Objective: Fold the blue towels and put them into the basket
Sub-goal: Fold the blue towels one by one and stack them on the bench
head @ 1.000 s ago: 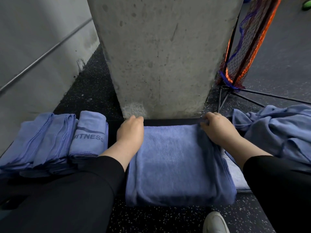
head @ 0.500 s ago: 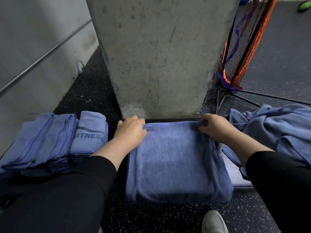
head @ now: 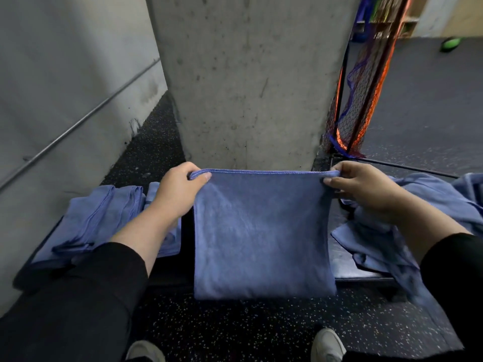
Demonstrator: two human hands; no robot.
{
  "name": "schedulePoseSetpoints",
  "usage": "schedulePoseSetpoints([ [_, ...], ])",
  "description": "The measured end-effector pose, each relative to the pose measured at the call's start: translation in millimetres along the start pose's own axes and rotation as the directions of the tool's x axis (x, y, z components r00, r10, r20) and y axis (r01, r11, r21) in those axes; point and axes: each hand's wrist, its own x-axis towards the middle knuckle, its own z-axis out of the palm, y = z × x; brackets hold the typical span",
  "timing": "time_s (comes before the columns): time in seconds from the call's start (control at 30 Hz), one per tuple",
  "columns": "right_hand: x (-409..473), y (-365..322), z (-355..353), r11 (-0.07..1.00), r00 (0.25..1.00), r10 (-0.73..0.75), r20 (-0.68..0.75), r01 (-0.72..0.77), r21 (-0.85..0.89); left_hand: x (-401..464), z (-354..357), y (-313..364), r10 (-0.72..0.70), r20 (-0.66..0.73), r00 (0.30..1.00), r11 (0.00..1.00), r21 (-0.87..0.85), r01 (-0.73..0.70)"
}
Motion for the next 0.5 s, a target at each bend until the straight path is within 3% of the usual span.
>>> schedulePoseSetpoints([
  [0.27,-36.4,-42.9,0.7,0.955,0.962,-0.162,-0.22,0.208,0.209,-29.5,-42.1,25.0,-0.065,-0.016,0.998,0.882,-0.469,0.05],
  [0.4,-57.8,-69.4,-3.6,0.939,0.914,-0.245,-0.323,0.307,0.157,-44.0,-64.9,46.7,-0.03,-0.049,0.998,0.872,-0.489,0.003],
  [0.5,-72.6,-83.0,-9.4,0.946,0.911,-0.284,-0.298,0.317,0.066,-52.7,-82.8,57.4,-0.039,-0.061,0.997,0.87,-0.493,0.004],
])
